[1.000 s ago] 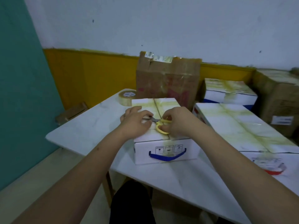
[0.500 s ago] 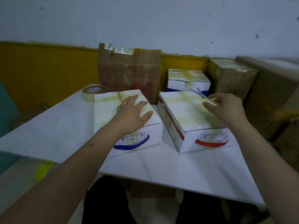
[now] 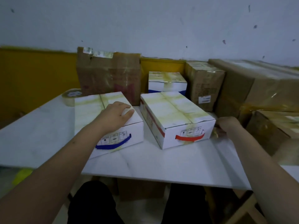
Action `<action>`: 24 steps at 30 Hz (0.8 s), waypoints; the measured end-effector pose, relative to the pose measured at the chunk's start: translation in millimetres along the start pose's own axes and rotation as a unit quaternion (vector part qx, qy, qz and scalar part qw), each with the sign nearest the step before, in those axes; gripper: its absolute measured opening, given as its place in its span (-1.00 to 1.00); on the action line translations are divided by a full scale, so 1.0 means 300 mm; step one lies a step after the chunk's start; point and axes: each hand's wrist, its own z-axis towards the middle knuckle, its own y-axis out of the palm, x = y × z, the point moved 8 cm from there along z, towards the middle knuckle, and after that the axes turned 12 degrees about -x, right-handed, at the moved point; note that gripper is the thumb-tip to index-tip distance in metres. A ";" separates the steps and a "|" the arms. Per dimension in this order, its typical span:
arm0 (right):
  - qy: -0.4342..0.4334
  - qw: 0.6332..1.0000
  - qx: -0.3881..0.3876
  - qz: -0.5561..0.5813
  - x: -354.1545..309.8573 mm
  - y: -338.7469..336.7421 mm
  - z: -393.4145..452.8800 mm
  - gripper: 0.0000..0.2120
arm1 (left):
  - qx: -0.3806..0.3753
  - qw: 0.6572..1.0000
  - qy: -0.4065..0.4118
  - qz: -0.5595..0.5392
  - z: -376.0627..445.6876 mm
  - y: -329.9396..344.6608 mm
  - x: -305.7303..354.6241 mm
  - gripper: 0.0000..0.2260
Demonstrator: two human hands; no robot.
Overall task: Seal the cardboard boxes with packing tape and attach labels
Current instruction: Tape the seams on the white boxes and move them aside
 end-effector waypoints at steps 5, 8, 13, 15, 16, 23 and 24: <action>-0.329 0.925 0.150 -0.114 -0.336 0.091 -0.281 -0.74 | -0.058 0.979 -0.164 0.109 -0.033 -0.008 -0.215 -0.39; -0.504 0.831 -0.012 -0.233 -0.503 0.546 -0.531 -0.77 | -0.064 0.967 -0.223 0.108 -0.078 -0.014 -0.260 -0.28; -0.396 0.768 -0.215 -0.456 -0.473 1.036 -0.548 -0.04 | -0.010 0.930 -0.359 -0.081 -0.217 -0.027 -0.375 0.14; -0.338 0.781 -0.230 -0.472 -0.457 1.045 -0.496 0.15 | 0.018 0.892 -0.367 -0.264 -0.261 0.014 -0.418 0.19; -0.311 0.788 -0.244 -0.472 -0.445 1.045 -0.481 0.18 | 0.033 0.870 -0.358 -0.338 -0.274 0.036 -0.425 0.11; -0.284 0.774 -0.279 -0.492 -0.444 1.057 -0.476 0.11 | 0.104 0.811 -0.250 -0.518 -0.277 0.083 -0.416 -0.71; -0.281 0.782 -0.286 -0.477 -0.439 1.048 -0.475 0.07 | 0.115 0.800 -0.247 -0.534 -0.285 0.088 -0.411 -0.71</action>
